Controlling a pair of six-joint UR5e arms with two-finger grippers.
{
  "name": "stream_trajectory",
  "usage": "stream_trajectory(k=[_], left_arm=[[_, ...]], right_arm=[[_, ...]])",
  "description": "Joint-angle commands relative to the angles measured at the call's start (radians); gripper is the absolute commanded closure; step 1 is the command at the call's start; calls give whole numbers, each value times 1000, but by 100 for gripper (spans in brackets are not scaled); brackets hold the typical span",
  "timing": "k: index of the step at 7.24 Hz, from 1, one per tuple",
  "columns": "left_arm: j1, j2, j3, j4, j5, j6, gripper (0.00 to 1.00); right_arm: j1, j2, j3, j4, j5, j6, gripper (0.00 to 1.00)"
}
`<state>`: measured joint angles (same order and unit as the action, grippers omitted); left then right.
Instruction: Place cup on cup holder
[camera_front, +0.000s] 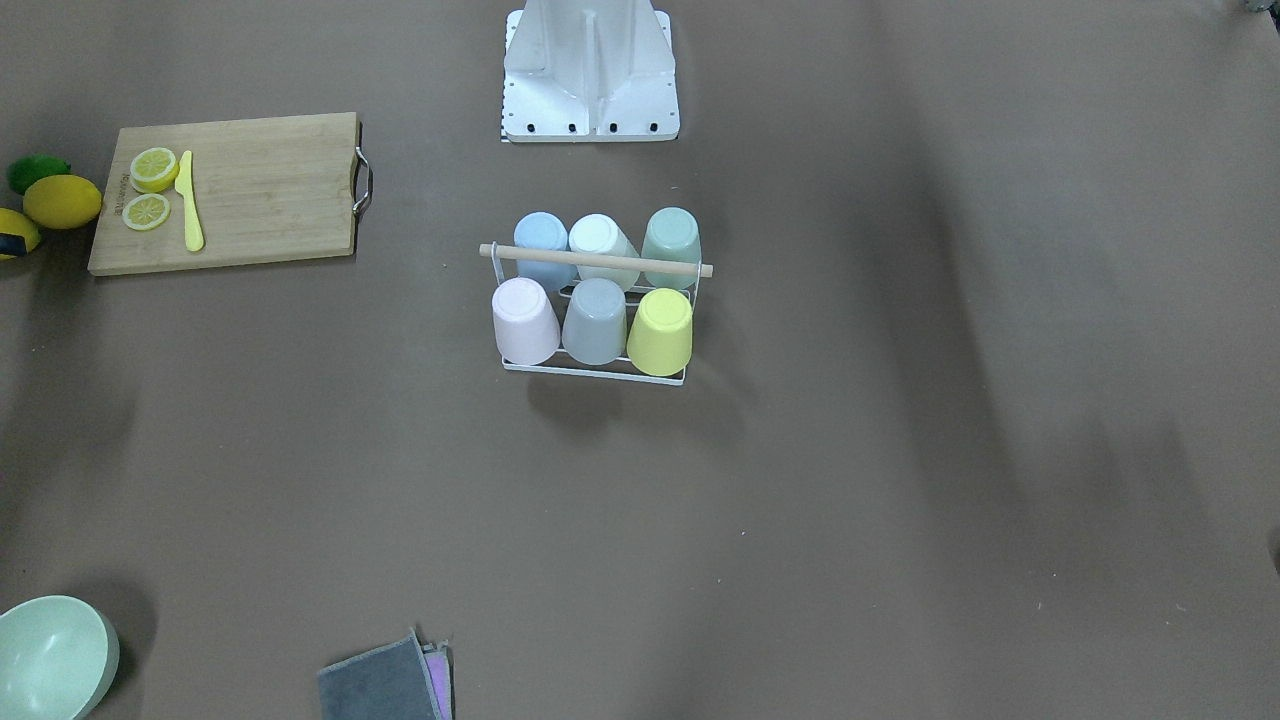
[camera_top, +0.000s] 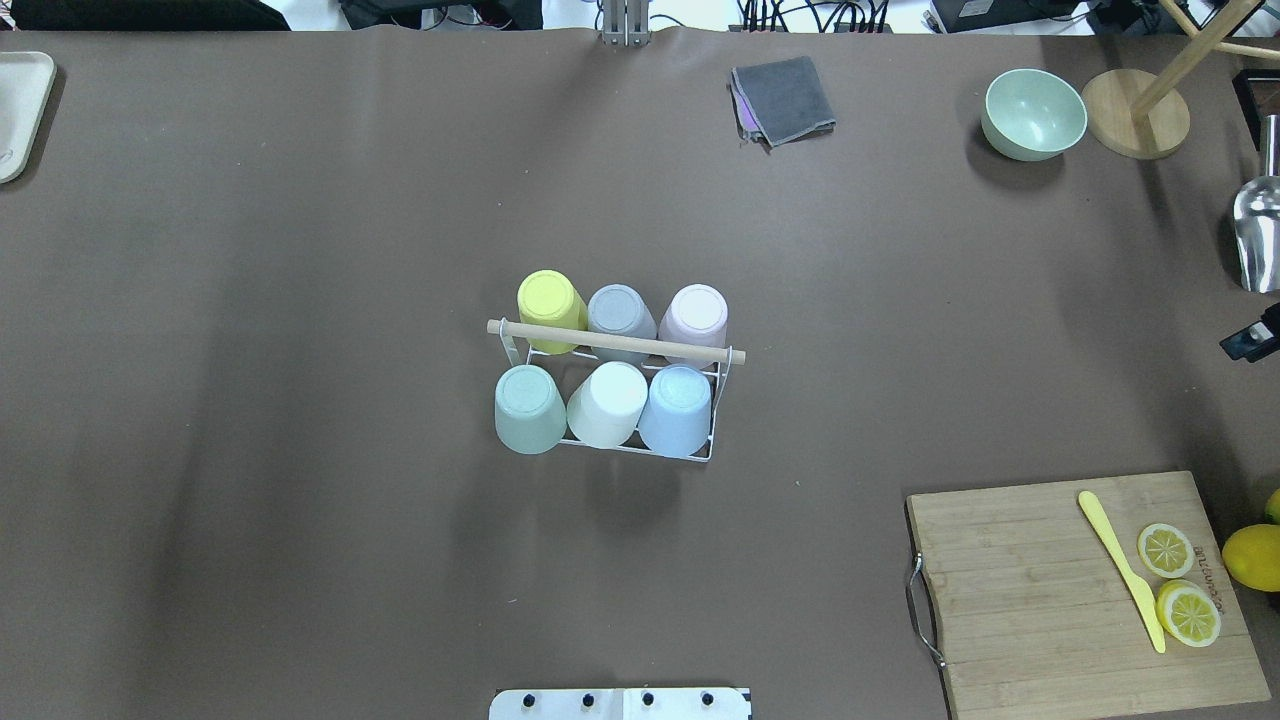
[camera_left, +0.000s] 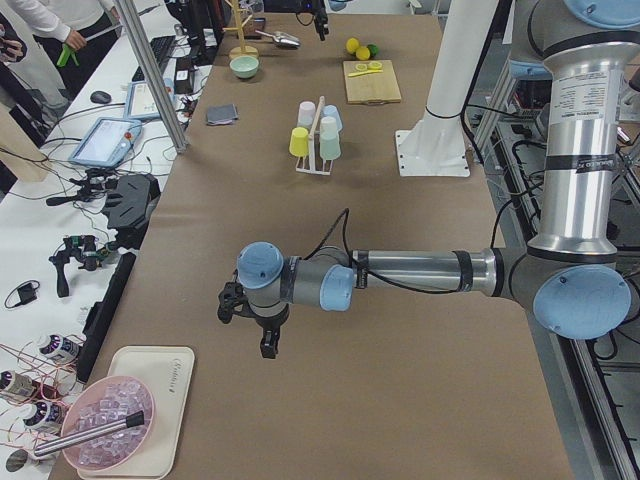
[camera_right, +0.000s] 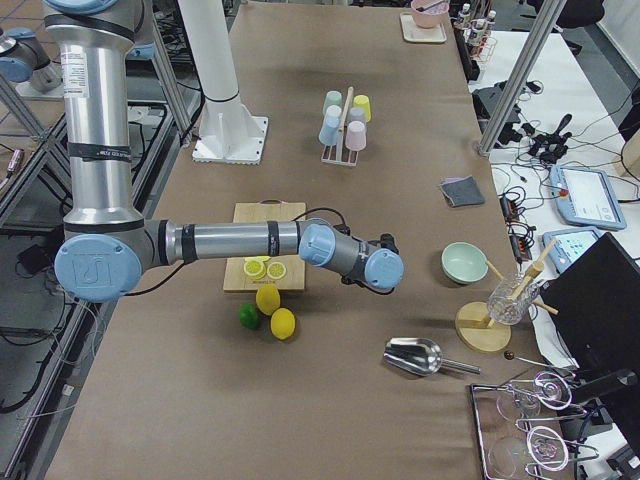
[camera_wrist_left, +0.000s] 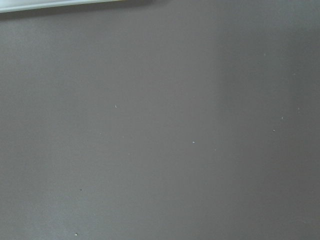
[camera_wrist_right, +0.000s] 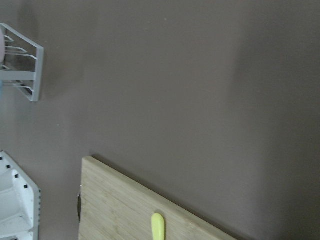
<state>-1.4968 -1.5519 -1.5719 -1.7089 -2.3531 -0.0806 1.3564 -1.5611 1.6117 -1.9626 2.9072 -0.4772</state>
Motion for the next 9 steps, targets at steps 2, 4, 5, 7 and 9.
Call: stream_trajectory(k=[2,4,5,7,9], left_arm=[[0,-2,-4,0,0,1,3],[0,-4,-4,0,0,1,3],[0,-2,0,0,0,1,3],[0,3,-8,0,0,1,3],[0,3,-10,0,-2,1,3]], right_arm=[[39,13,33,-1,-253,161,1],[65,15,85,1,-417,286,1],[72,15,103,4,-495,349,1],[85,15,112,13,-616,376,1],[89,-17,113,95,-652,371,1]])
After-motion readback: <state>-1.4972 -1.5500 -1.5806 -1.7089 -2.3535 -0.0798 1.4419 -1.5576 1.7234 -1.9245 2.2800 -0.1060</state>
